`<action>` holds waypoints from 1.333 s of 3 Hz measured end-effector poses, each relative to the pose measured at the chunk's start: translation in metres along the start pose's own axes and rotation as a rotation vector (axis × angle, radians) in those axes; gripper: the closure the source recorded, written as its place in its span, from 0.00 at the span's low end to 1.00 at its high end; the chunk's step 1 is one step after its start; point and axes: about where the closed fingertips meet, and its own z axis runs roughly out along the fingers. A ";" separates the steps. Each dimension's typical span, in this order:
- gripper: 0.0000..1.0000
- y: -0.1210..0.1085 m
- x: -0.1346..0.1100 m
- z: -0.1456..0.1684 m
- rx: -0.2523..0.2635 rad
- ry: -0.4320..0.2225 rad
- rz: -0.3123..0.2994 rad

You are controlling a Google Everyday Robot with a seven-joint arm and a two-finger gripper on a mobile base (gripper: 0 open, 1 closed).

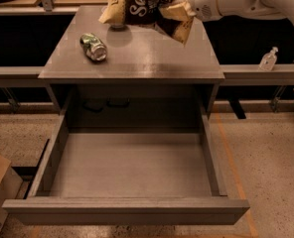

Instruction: Pick brown chip bag from top drawer and place on counter

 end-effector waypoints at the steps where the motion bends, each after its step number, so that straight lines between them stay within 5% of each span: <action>1: 0.82 -0.048 0.022 0.020 0.085 0.047 -0.035; 2: 0.59 -0.071 0.055 0.036 0.124 0.125 -0.038; 4: 0.13 -0.070 0.058 0.042 0.119 0.131 -0.037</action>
Offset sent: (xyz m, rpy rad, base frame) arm 0.1310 -0.0565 -0.0539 -0.1756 -0.0138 -0.2433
